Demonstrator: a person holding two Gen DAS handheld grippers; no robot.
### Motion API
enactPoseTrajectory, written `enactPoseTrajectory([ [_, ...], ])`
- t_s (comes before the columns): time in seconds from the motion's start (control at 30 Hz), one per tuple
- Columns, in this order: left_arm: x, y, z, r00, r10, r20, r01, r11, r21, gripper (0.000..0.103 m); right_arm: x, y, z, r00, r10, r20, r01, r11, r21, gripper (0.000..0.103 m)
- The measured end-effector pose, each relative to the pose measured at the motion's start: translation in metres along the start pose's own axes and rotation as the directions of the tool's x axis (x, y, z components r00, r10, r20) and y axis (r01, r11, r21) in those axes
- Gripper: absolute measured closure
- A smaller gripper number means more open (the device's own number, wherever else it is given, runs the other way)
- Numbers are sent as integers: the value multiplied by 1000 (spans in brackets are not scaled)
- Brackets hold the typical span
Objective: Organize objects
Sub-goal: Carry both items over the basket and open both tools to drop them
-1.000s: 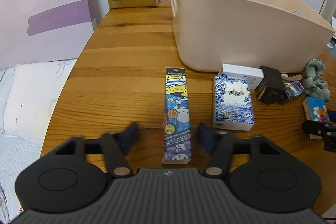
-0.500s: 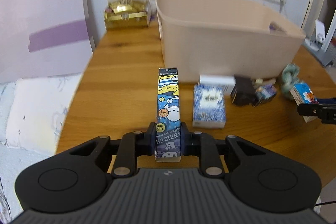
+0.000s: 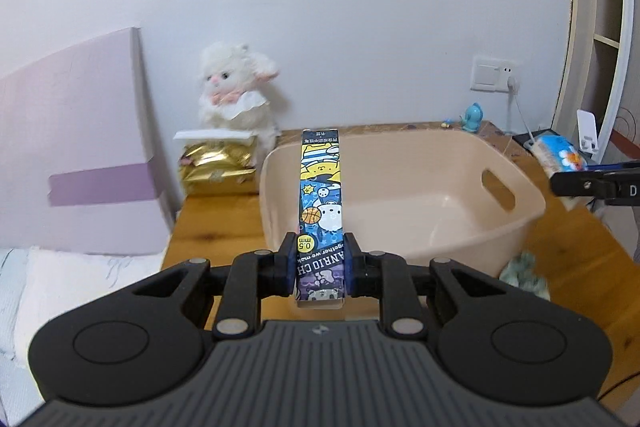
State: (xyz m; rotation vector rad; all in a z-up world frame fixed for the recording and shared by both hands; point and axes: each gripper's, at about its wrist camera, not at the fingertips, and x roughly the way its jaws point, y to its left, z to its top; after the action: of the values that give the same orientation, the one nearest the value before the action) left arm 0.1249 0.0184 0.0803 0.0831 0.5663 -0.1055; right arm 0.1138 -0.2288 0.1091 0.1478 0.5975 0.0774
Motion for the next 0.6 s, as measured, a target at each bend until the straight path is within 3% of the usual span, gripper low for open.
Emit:
enactPoseTrajectory([
  [0.23, 61, -31, 26, 998, -10, -69, 13, 999, 37, 78, 60, -1, 20, 996, -26, -89, 27, 1000, 10, 61],
  [0.43, 117, -48, 18, 978, -5, -207, 17, 998, 56, 78, 114, 4, 10, 970, -40, -239, 35, 999, -26, 61],
  [0.53, 130, -49, 10, 967, -2, -253, 16, 998, 55, 78, 123, 13, 4, 964, -87, -252, 63, 993, -103, 61],
  [0.57, 132, -48, 8, 966, -5, -260, 18, 999, 47, 78, 123, 15, 4, 962, -88, -257, 60, 992, -115, 60],
  [0.6, 133, -46, 5, 966, -7, -260, 18, 999, 40, 78, 122, 16, 4, 964, -79, -254, 50, 992, -119, 51],
])
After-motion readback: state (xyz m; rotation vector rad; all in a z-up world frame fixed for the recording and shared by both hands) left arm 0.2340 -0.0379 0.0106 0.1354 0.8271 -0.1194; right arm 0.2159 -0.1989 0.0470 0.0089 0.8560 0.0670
